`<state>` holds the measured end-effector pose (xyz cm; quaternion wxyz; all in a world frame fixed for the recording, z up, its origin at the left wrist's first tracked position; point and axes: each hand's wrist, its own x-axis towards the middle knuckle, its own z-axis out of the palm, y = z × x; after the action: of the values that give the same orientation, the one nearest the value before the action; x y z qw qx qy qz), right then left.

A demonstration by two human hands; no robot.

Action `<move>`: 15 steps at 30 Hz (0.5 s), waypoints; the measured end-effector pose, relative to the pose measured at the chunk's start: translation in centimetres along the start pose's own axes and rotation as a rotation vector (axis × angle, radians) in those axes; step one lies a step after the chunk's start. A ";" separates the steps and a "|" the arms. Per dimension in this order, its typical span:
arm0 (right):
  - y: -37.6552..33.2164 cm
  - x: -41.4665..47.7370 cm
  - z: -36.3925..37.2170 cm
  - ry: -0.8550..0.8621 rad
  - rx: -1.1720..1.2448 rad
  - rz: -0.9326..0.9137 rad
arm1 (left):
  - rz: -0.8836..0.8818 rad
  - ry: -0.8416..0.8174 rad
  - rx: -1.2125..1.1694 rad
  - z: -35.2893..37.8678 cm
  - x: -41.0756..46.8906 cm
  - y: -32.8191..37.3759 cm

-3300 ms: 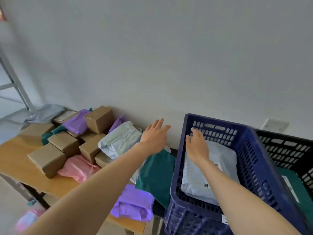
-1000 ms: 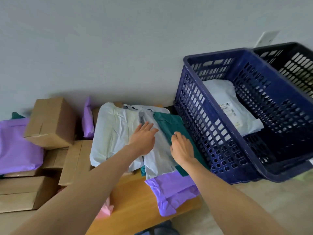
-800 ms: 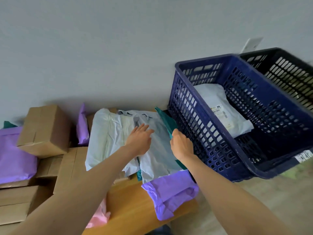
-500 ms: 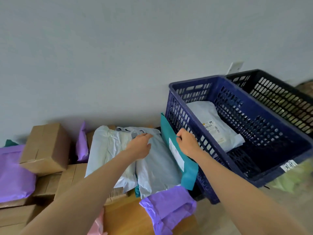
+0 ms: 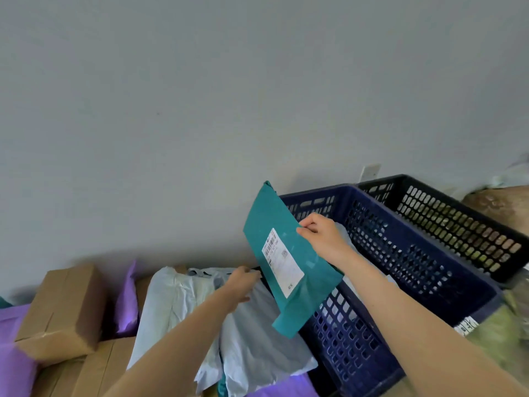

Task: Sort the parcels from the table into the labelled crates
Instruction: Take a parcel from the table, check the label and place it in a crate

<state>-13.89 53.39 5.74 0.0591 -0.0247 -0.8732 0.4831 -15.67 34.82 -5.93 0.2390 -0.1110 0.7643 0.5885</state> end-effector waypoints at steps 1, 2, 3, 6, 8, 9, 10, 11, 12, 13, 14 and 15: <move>-0.5 0.0 -0.4 0.015 0.006 -0.003 | -0.029 -0.021 -0.089 0.0 -0.1 0.3; -0.9 -0.1 -1.0 0.027 0.012 -0.003 | -0.039 -0.053 -0.177 0.0 -0.1 0.8; -1.2 0.0 -1.3 0.028 0.027 0.002 | -0.043 -0.088 -0.262 -0.1 -0.2 1.1; -1.6 -0.2 -2.1 0.038 0.064 0.009 | -0.019 -0.135 -0.435 -0.3 -0.5 2.2; -1.6 -0.4 -2.5 0.041 0.077 0.021 | 0.007 -0.120 -0.455 -0.6 -0.7 2.7; -1.5 -0.5 -2.6 0.041 0.087 0.028 | 0.020 -0.111 -0.459 -0.8 -0.9 2.8; -1.4 -0.6 -2.8 0.038 0.095 0.034 | 0.032 -0.104 -0.470 -0.9 -1.1 3.0; -1.4 -0.7 -2.9 0.037 0.104 0.040 | 0.043 -0.097 -0.489 -1.2 -1.2 3.0; -1.3 -0.8 -3.0 0.036 0.122 0.046 | 0.056 -0.090 -0.512 -1.5 -1.4 3.1; -1.2 -0.9 -3.1 0.030 0.157 0.050 | 0.073 -0.075 -0.530 -1.9 -1.6 3.1; -1.2 -0.9 -3.1 0.016 0.204 0.055 | 0.095 -0.051 -0.532 -2.4 -1.8 3.3; -1.3 -1.0 -3.1 -0.004 0.250 0.061 | 0.122 -0.020 -0.519 -2.9 -2.0 3.4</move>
<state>-12.54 55.15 8.41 0.0451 -0.0429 -0.8053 0.5896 -16.14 32.79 -1.46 0.1743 -0.1164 0.5907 0.7792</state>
